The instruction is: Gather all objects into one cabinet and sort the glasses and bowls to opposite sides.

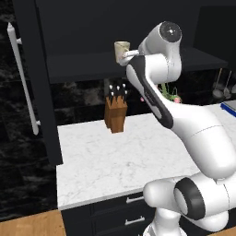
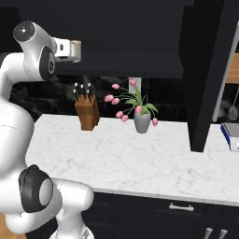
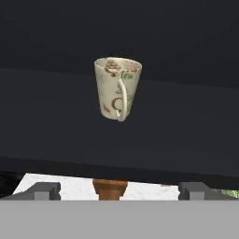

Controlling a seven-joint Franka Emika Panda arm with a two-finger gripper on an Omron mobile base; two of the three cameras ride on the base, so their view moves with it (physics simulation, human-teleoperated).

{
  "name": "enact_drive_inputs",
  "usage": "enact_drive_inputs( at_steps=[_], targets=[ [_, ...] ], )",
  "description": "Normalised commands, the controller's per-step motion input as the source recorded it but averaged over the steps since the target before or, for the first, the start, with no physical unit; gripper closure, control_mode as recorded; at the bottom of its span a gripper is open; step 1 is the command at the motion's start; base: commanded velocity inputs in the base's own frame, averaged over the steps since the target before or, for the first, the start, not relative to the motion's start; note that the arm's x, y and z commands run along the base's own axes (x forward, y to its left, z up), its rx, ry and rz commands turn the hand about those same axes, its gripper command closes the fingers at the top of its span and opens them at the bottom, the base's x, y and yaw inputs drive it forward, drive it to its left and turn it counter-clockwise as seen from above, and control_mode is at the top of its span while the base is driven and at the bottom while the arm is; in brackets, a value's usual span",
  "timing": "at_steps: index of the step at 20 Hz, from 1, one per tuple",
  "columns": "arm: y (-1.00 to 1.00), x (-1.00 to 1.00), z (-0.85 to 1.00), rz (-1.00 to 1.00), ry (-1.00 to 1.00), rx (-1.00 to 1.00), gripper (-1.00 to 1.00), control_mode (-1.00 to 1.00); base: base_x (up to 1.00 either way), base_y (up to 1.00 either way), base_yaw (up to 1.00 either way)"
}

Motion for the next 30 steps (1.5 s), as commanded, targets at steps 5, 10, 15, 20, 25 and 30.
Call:
enact_drive_inputs(
  at_steps=[5,10,15,20,25,30],
  targets=[
    [0.13,0.11,0.32,0.00,-0.07,0.02,-1.00,-1.00,0.00,0.00,0.00],
    [0.00,0.34,0.00,0.01,0.03,0.15,-1.00,-1.00,0.00,0.00,0.00],
    [0.00,0.41,-0.04,0.00,0.00,0.16,-1.00,-1.00,0.00,0.00,0.00],
    [0.00,0.30,-0.17,0.01,0.00,0.05,-1.00,-1.00,0.00,0.00,0.00],
    [0.00,0.02,-0.21,0.02,0.00,0.00,-1.00,-1.00,0.00,0.00,0.00],
    [-0.01,0.00,0.00,0.03,-0.11,0.00,-1.00,-1.00,0.00,0.00,0.00]
  ],
)
